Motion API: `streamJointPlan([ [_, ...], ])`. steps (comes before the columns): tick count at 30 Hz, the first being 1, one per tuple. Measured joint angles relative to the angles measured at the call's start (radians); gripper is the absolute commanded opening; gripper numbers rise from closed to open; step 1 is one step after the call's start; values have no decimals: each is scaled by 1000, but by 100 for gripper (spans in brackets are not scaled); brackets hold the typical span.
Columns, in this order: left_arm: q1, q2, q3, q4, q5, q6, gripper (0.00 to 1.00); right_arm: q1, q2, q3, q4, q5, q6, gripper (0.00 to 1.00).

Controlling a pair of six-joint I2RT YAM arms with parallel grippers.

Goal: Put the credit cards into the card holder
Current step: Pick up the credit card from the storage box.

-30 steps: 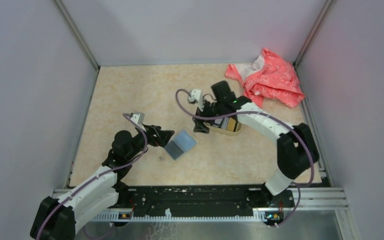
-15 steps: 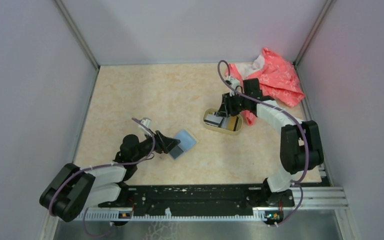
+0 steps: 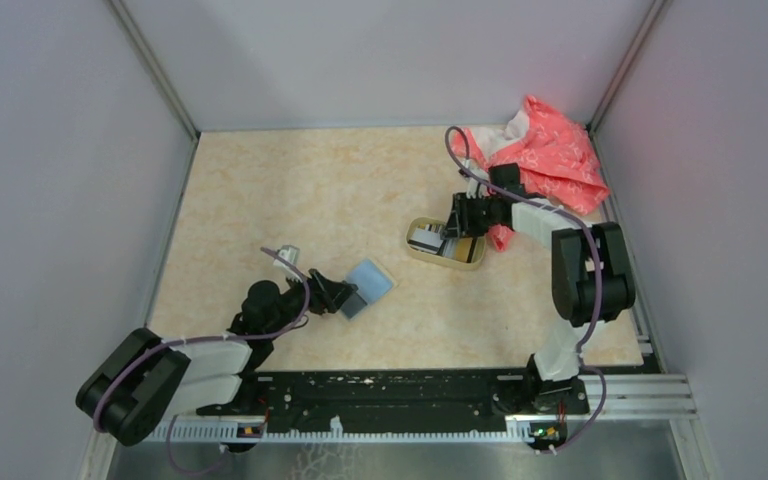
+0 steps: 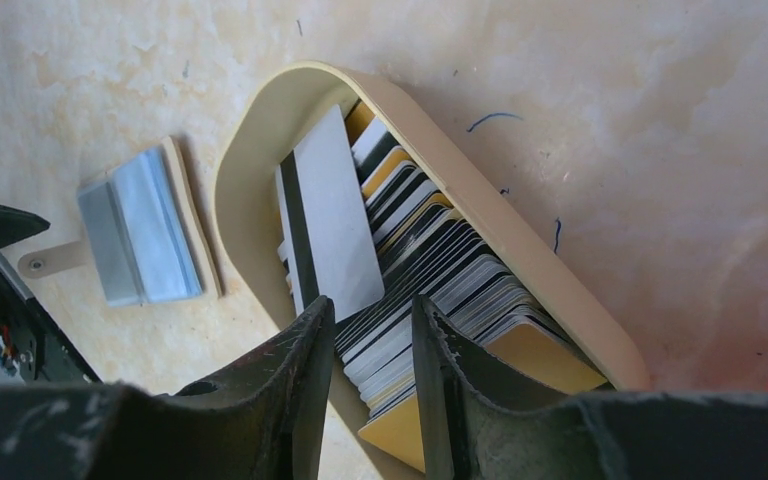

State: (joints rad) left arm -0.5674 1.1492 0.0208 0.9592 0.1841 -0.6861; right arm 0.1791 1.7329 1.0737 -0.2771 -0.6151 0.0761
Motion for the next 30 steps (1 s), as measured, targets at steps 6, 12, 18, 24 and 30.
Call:
streamJointPlan([
  [6,-5,-23,-5,-16,-20,1,78,0,40,0,1,-39,30,26],
  [12,-5,-103,-5,-58,-38,7,78,0,48,0,2,-84,58,20],
  [18,-6,-150,-6,-96,-46,14,78,-1,68,2,12,-110,91,15],
  [24,-9,-168,-6,-122,-45,18,78,-11,92,2,29,-117,135,1],
  [30,-13,-178,-6,-122,-19,17,80,-53,82,-23,116,-208,195,0],
])
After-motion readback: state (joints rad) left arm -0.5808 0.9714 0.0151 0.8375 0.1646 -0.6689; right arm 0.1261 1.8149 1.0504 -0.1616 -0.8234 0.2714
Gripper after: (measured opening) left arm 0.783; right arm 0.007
